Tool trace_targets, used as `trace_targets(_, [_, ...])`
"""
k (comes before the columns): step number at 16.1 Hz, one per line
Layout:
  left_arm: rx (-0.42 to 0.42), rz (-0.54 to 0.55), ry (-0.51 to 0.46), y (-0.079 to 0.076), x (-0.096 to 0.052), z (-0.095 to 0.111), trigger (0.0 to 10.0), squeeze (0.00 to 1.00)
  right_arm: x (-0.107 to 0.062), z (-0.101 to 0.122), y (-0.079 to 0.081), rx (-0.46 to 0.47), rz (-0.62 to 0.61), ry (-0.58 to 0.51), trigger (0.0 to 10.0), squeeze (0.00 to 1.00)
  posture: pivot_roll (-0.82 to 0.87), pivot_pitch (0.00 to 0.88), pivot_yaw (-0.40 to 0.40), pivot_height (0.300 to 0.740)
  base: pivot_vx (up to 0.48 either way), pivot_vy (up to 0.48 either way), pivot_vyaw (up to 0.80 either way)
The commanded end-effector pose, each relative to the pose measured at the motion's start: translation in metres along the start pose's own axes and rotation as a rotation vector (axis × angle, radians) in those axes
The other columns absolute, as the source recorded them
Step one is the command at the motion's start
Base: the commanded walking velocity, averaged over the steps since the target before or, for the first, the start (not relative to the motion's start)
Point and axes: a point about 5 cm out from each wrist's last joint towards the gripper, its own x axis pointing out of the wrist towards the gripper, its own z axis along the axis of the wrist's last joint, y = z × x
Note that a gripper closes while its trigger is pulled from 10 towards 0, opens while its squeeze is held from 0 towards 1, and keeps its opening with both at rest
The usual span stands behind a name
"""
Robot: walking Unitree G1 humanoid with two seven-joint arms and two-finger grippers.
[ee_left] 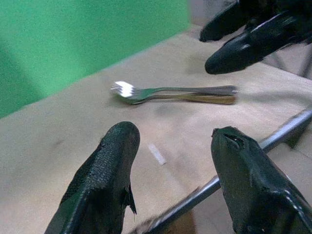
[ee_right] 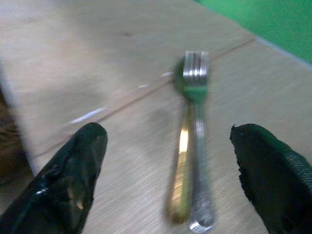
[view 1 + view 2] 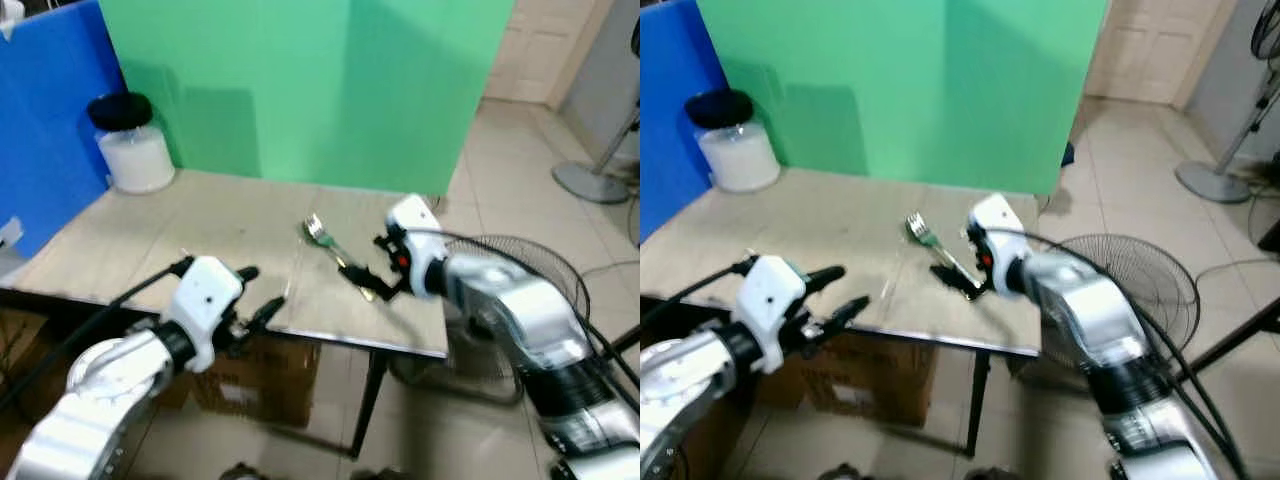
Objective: Setting the table
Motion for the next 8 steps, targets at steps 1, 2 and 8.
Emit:
trace_targets(1, [-0.021,-0.001,0.016,0.000,-0.003,-0.005,10.0,0.00,0.004,0.007,-0.001,-0.020,-0.024,-0.008,2.0,0.00,0.18,0.000,-0.028,0.727,0.000,0.000,0.00])
trace_targets(2, [-0.028,-0.004,0.012,0.000,-0.006,-0.005,10.0,0.00,0.011,0.007,0.000,-0.032,-0.008,0.012,0.0,0.00,0.19,0.000,-0.030,0.727,0.000,0.000,0.00])
trace_targets(8, [-0.043,0.000,0.000,-0.003,-0.010,-0.006,10.0,0.00,0.029,0.013,0.002,-0.044,-0.040,-0.028,10.0,0.00,0.20,0.000,-0.045,0.727,0.000,0.000,0.00])
